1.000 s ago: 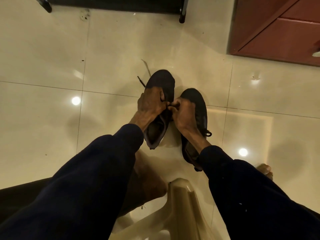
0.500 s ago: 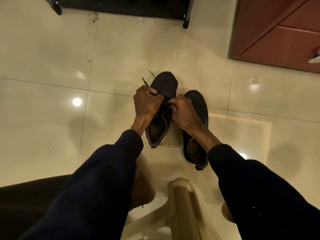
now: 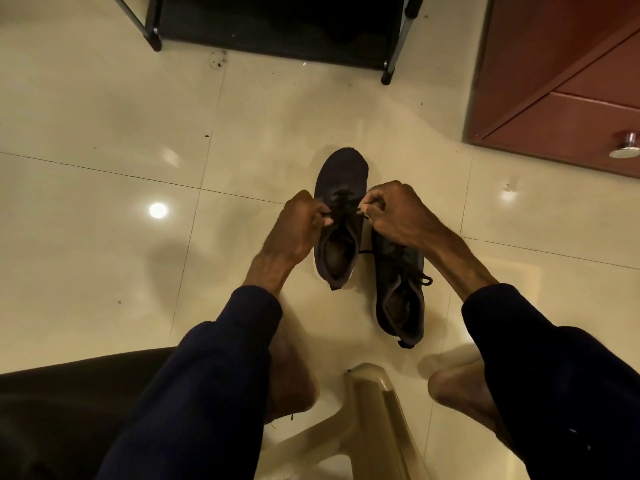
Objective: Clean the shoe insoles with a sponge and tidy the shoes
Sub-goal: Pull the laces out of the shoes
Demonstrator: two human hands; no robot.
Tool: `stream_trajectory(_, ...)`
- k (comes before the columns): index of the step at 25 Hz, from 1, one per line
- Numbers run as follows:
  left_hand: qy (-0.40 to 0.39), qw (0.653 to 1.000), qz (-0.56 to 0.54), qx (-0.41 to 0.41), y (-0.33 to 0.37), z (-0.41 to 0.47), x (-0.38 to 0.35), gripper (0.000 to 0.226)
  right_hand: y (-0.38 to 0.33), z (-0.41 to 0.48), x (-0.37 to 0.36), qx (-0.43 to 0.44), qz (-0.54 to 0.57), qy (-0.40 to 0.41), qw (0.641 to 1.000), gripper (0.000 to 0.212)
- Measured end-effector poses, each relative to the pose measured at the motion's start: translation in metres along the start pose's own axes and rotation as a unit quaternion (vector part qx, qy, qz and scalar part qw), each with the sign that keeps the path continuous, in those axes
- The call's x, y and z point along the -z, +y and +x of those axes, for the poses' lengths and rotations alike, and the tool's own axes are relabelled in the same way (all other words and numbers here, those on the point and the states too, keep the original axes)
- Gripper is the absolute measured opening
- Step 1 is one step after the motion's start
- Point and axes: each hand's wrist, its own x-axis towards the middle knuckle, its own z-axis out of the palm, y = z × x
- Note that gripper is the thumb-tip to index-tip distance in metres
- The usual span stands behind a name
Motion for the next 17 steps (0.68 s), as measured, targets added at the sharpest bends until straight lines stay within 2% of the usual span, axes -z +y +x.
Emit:
stream_trajectory(2, 0.011, 0.999, 0.037, -0.035, 0.001, 0.004, 0.006, 0.021, 0.002, 0.004, 0.007, -0.008, -0.054, -0.001, 0.998, 0.015)
stream_trajectory(4, 0.05, 0.998, 0.019, -0.024, -0.003, 0.008, 0.012, 0.029, 0.001, 0.009, 0.017, -0.037, -0.093, -0.009, 0.995, 0.027)
stream_trajectory(6, 0.084, 0.994, -0.072, 0.024, -0.001, 0.011, 0.015, 0.033, 0.0, 0.012, 0.027, -0.075, -0.105, -0.033, 0.991, 0.038)
stream_trajectory(8, 0.106, 0.96, -0.246, 0.082, 0.005, 0.013, 0.015, 0.036, 0.0, 0.01, 0.037, -0.092, -0.082, -0.034, 0.992, 0.05)
stream_trajectory(10, 0.107, 0.912, -0.377, 0.123, 0.008, 0.016, 0.016, 0.038, -0.002, 0.005, 0.047, -0.097, 0.002, -0.005, 0.995, 0.053)
stream_trajectory(14, 0.093, 0.899, -0.403, 0.143, 0.014, 0.02, 0.01, 0.037, -0.004, -0.004, 0.052, -0.108, 0.232, 0.028, 0.966, 0.041)
stream_trajectory(15, 0.102, 0.879, -0.442, 0.144, 0.019, 0.02, 0.007, 0.036, -0.004, -0.005, 0.045, -0.109, 0.285, 0.046, 0.951, 0.039)
stream_trajectory(16, 0.113, 0.842, -0.504, 0.155, 0.025, 0.021, 0.004, 0.035, -0.003, -0.004, 0.036, -0.118, 0.358, 0.068, 0.924, 0.037)
stream_trajectory(17, 0.121, 0.794, -0.57, 0.172, 0.032, 0.021, 0.002, 0.033, -0.003, -0.004, 0.025, -0.135, 0.454, 0.084, 0.876, 0.036)
